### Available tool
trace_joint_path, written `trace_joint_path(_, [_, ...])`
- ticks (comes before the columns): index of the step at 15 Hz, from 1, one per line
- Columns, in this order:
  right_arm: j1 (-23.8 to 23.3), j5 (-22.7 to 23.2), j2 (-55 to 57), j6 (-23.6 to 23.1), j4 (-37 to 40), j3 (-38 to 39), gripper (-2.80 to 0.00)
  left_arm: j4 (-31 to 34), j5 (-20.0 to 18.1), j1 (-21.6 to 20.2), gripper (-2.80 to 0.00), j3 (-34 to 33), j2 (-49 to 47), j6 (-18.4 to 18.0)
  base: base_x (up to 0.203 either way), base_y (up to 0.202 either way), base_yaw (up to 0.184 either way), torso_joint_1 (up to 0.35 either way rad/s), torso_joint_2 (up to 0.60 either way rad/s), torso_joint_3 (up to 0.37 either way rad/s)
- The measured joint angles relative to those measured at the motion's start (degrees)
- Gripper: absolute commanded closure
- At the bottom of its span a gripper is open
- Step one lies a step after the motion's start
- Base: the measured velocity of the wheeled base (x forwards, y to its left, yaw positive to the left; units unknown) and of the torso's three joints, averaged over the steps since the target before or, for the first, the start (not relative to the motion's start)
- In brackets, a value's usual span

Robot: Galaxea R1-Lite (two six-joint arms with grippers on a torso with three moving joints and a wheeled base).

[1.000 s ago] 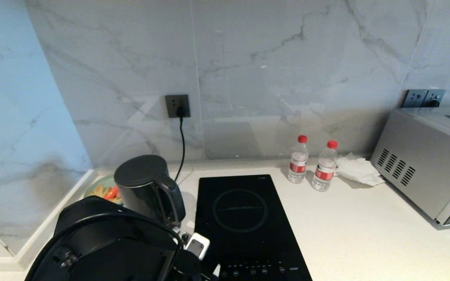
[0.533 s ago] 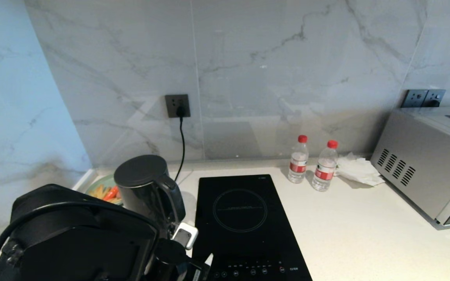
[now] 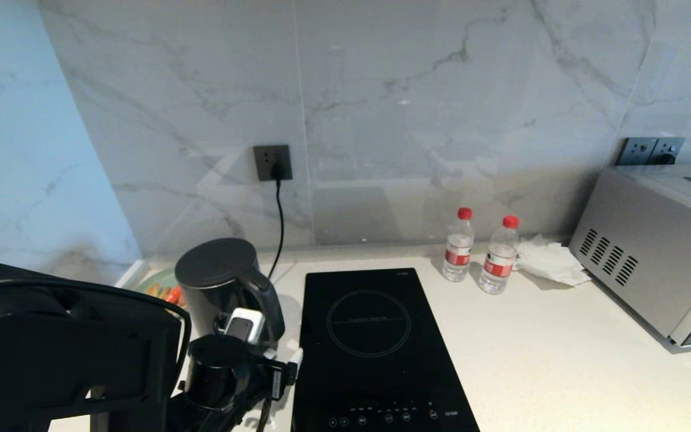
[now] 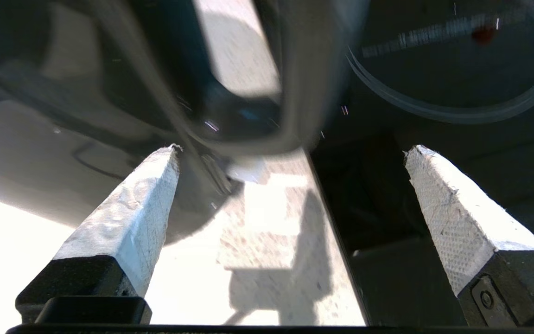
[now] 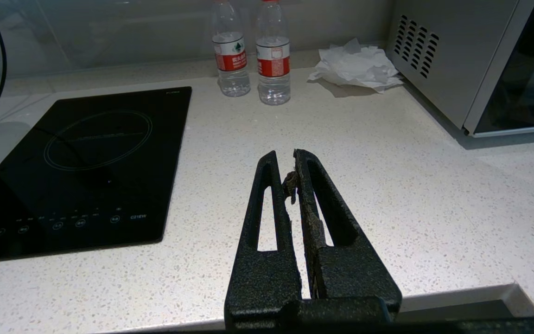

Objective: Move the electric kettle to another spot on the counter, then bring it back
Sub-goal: Pick up the kettle

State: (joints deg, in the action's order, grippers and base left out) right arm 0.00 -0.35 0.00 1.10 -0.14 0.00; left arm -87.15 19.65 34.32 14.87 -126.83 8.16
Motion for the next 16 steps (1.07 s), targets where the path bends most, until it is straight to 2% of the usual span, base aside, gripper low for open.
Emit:
trace_joint_path(8, [0.0, 0.0, 0.0, 0.0, 0.0, 0.0, 0.0, 0.0, -1.9, -0.4, -2.8, -3.6, 5.3, 0.0, 0.0, 0.0, 0.0, 0.0, 0.0, 0.0])
trace_joint_path(16, [0.0, 0.0, 0.0, 0.0, 0.0, 0.0, 0.0, 0.0, -2.0, 0.4, -2.8, -1.3, 7.6, -0.2, 0.0, 0.0, 0.0, 0.0, 0.0, 0.0])
